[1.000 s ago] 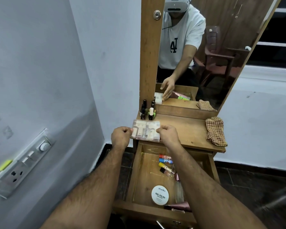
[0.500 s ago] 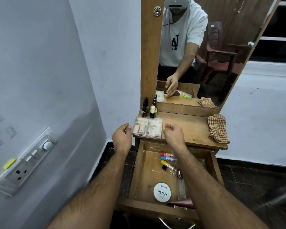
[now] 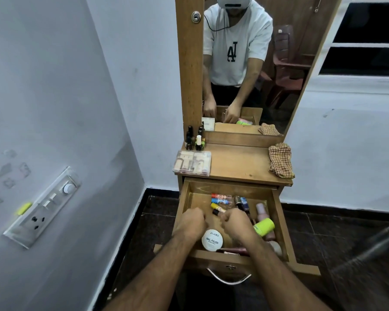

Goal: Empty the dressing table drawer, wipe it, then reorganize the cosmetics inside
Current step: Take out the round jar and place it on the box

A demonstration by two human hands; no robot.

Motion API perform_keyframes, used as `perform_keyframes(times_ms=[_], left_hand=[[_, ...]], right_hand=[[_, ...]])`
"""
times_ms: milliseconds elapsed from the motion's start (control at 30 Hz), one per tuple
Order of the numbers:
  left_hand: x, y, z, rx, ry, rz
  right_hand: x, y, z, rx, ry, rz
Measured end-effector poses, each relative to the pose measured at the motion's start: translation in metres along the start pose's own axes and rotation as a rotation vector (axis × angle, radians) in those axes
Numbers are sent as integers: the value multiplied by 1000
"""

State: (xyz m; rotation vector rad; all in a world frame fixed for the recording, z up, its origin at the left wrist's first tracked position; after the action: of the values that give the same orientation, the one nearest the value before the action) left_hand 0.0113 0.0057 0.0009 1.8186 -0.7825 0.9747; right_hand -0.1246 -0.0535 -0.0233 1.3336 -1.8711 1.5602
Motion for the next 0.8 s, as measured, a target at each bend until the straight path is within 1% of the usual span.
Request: perform_keyframes(times_ms=[67,200,467,633,800], left_hand=[[-6,-4,-3,64,-33,39],[-18,-9,-7,108,-103,55],[-34,-18,-6,163,-157,-69],[-33,-27,-4,189,-152,-168],[-29,-28,-1,159,-85,-290]], right_hand=[[-5,2,-4,-19,-28,-67],[-15,2,-9,11,-38,-140],[-23,4,-11,51,-24,-227],[-23,13,-8,4,-54,-92],[-23,17,-7,38,-87,19]])
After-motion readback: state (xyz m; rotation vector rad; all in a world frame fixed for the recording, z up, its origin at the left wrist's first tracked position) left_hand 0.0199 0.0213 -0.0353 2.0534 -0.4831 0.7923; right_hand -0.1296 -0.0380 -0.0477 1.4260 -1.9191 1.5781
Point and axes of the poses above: each hand's wrist, its own z-axis towards the middle knuckle, its own x-axis out of the back of the hand, y = z × x, the point moved 5 cm from there along z, towards the middle knuckle
